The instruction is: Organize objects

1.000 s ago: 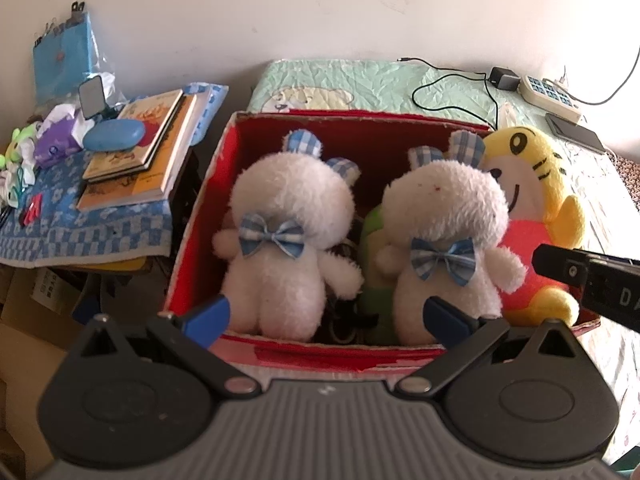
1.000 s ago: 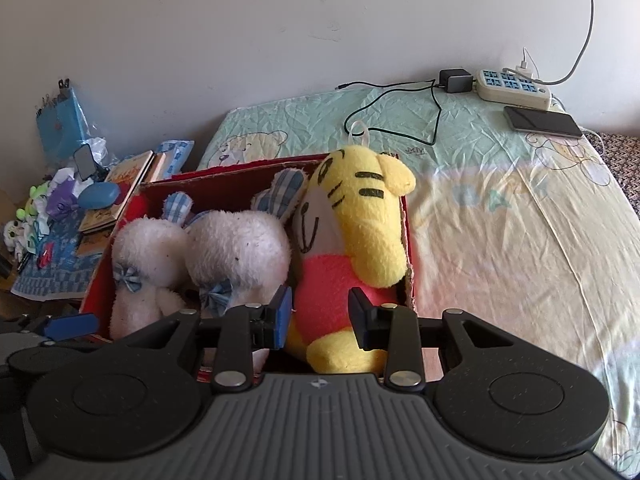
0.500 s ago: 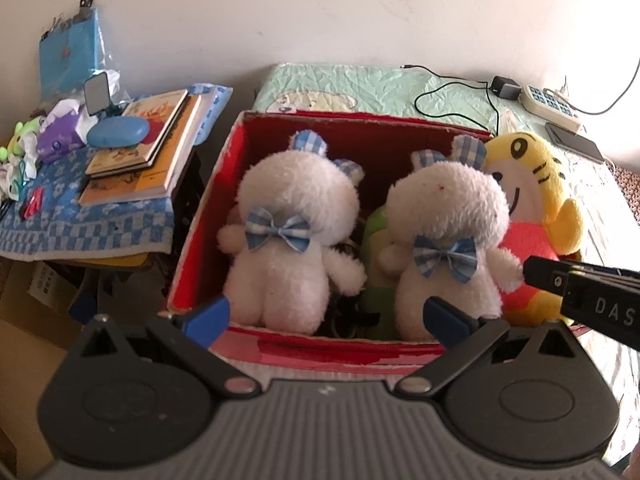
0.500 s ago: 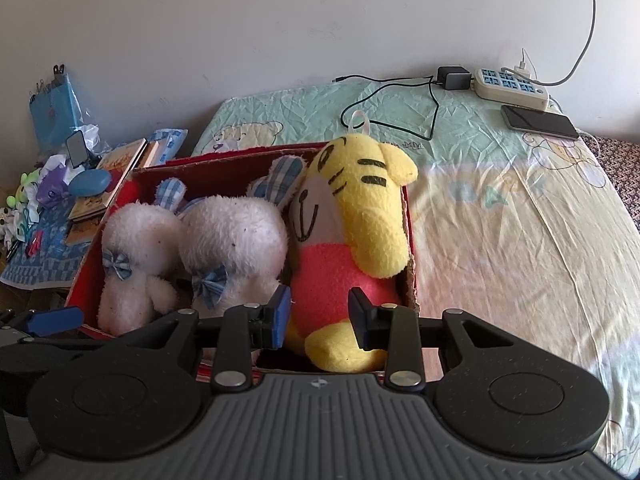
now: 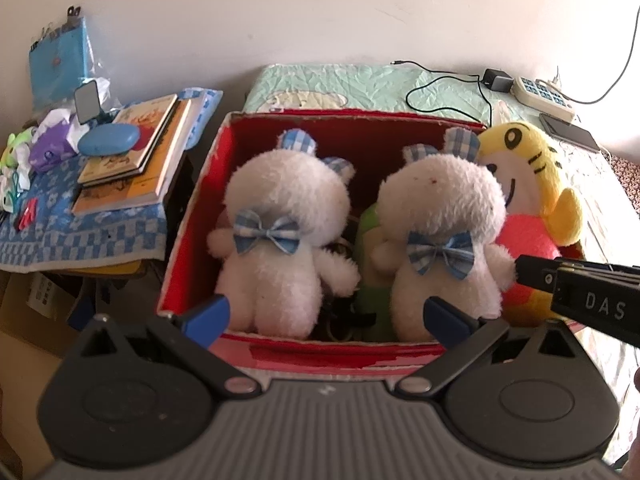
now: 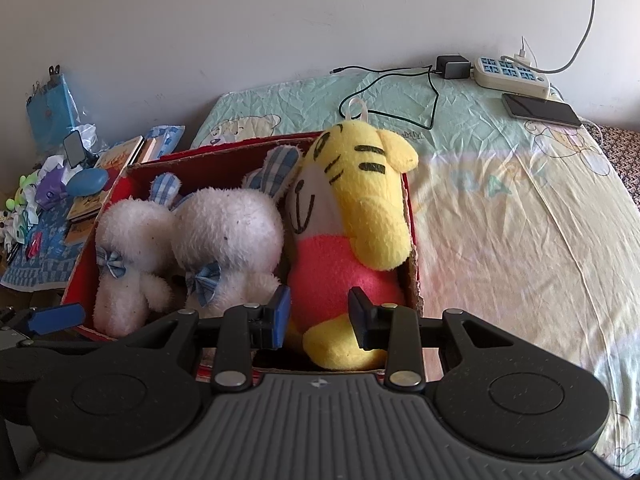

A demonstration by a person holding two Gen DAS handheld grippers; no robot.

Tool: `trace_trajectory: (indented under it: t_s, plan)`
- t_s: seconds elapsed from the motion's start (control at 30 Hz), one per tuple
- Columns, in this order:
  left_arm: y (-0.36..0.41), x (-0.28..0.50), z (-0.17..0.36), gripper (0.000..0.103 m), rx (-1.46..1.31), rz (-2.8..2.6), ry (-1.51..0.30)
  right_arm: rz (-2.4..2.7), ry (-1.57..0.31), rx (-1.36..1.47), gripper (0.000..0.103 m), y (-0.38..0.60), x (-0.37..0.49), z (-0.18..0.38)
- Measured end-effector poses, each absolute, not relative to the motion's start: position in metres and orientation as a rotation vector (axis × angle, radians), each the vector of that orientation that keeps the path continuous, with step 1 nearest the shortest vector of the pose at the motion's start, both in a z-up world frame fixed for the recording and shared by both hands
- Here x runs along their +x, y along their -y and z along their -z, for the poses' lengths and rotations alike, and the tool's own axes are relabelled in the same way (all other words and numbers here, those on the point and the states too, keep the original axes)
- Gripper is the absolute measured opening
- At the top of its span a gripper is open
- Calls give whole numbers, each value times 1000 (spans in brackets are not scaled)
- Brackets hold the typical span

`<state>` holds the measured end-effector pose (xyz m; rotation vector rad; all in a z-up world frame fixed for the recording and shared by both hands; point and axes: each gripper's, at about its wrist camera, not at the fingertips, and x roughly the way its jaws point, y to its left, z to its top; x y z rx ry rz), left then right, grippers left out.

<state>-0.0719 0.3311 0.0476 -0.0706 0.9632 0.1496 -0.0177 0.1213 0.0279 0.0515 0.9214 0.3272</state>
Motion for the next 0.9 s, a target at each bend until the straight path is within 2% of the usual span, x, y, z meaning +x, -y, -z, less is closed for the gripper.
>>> trace_trajectory:
  t_s: [0.9]
  plan:
    - [-329, -69, -41, 103, -37, -124, -973, -348, -912, 65, 36, -118, -19, -24]
